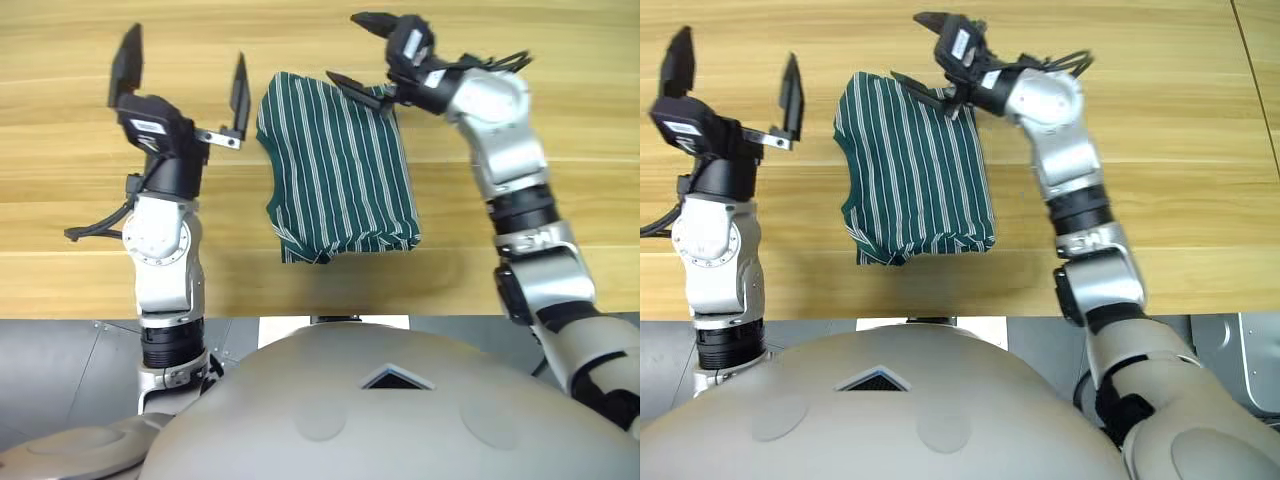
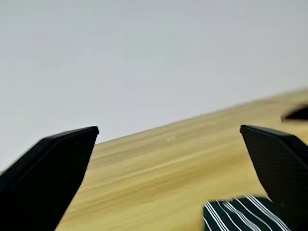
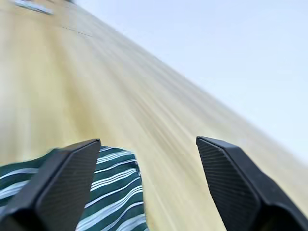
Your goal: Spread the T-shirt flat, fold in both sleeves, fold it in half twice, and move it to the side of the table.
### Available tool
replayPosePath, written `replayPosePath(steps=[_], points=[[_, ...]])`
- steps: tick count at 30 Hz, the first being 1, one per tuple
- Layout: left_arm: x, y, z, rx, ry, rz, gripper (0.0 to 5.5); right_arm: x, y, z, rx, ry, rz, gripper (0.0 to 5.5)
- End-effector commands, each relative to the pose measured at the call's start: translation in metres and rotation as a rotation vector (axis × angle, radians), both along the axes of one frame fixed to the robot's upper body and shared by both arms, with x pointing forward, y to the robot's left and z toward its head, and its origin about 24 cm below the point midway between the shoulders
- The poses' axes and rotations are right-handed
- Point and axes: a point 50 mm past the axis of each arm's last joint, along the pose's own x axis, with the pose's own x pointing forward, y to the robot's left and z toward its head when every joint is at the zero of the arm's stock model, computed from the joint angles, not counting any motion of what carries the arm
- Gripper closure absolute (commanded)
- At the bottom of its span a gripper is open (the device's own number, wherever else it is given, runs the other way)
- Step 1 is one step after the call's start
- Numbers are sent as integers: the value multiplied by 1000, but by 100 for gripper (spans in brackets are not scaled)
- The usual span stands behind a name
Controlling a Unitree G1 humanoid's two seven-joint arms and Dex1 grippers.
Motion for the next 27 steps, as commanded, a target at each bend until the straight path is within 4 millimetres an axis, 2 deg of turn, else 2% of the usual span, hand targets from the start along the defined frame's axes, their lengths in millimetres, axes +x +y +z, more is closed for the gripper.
replayPosePath(steps=[1, 3, 4, 6, 8, 10, 16, 17, 22, 27], points=[[-35, -8, -17, 239, 197, -411, 10, -36, -67, -17, -313, 93, 214, 146], [-54, 0, -25, 351, 332, -590, 10, -53, -91, -28, -426, 189, 292, 117], [-60, 5, -28, 398, 390, -640, 10, -65, -95, -33, -457, 233, 346, 109], [-62, 10, -29, 466, 437, -692, 10, -81, -94, -39, -477, 273, 424, 62], [-59, 11, -28, 495, 442, -733, 10, -91, -90, -42, -472, 298, 467, 40], [-58, 5, -28, 505, 451, -792, 10, -97, -87, -47, -473, 312, 486, 40], [-59, -7, -52, 620, 517, -830, 10, -97, -73, -57, -497, 257, 490, 40], [-59, -7, -56, 642, 531, -834, 34, -98, -71, -58, -502, 249, 489, 37], [-66, -3, -69, 707, 607, -883, 111, -96, -65, -65, -553, 231, 485, 126], [-66, 7, -70, 742, 647, -864, 182, -93, -61, -64, -552, 207, 474, 206]])
